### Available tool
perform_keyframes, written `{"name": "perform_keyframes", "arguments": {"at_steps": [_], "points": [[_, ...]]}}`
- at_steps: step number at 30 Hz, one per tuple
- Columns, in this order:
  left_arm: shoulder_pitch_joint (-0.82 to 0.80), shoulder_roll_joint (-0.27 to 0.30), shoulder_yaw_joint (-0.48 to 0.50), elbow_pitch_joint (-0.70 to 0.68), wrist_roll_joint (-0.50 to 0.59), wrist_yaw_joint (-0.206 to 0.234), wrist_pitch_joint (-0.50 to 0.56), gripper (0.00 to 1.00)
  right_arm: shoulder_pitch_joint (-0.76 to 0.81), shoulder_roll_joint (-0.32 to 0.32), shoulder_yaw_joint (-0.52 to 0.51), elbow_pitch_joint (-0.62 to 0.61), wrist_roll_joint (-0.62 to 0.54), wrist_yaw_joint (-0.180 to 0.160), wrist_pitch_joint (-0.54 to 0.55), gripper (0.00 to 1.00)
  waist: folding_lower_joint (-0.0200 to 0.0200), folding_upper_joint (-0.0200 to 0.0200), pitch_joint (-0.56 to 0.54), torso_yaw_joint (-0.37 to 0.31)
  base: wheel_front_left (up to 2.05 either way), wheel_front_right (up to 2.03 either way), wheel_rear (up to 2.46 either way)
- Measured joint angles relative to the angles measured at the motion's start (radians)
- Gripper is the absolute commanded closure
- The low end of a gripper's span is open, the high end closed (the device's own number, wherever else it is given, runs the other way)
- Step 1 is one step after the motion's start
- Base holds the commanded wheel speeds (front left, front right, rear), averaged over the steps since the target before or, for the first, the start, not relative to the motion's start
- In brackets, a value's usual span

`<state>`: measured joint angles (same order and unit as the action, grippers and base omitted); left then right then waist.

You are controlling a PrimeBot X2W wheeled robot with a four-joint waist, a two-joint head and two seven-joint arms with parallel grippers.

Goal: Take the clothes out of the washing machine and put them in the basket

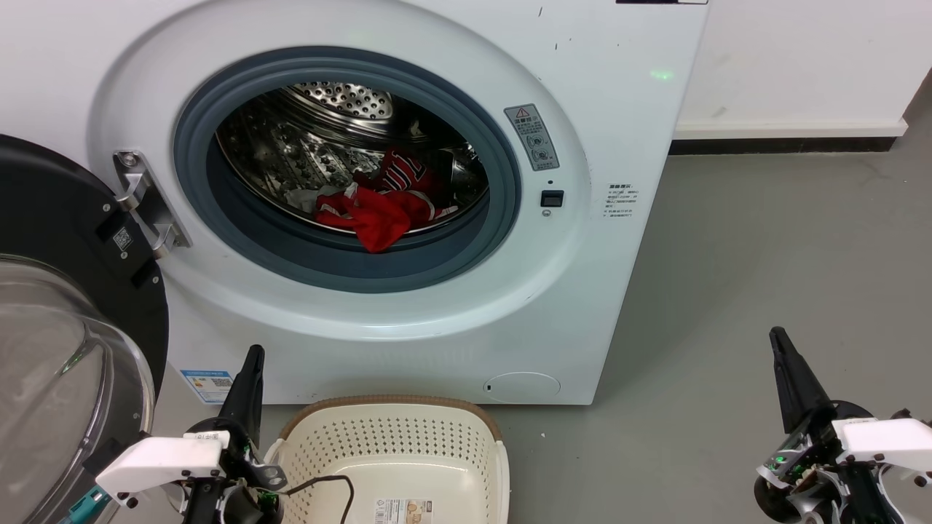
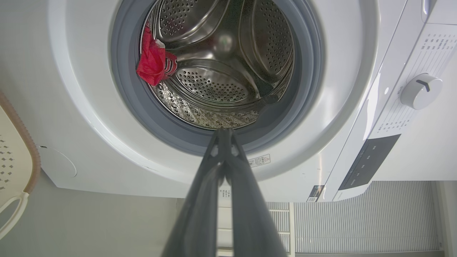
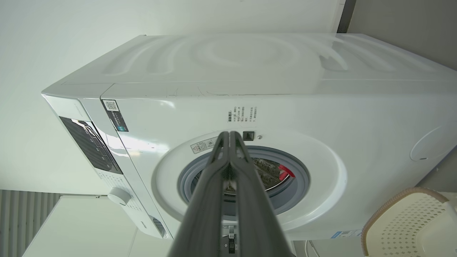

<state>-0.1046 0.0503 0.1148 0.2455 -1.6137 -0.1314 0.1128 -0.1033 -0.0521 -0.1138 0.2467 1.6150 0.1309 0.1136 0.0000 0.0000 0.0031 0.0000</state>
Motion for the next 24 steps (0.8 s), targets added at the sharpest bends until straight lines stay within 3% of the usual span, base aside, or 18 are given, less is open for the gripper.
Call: {"name": "perform_keyframes", "arguments": {"at_steps": [17, 18, 24], "points": [[0.0, 0.0, 0.0, 0.0, 0.0, 0.0, 0.0, 1.0, 0.0, 0.0, 0.0, 0.0, 0.0, 0.0, 0.0, 1.0, 0.0, 0.0, 0.0, 0.0, 0.0, 0.0, 0.0], [0.001, 0.0, 0.0, 0.002, 0.0, 0.0, 0.0, 0.0, 0.001, 0.0, 0.0, 0.001, 0.0, 0.0, 0.0, 0.0, 0.0, 0.0, 0.0, 0.0, 0.0, 0.0, 0.0], [0.037, -0.004, -0.014, 0.037, 0.0, 0.001, -0.012, 0.0, 0.038, 0.004, 0.004, 0.03, 0.0, 0.0, -0.008, 0.0, 0.0, 0.0, 0.0, 0.0, 0.0, 0.0, 0.0]]}}
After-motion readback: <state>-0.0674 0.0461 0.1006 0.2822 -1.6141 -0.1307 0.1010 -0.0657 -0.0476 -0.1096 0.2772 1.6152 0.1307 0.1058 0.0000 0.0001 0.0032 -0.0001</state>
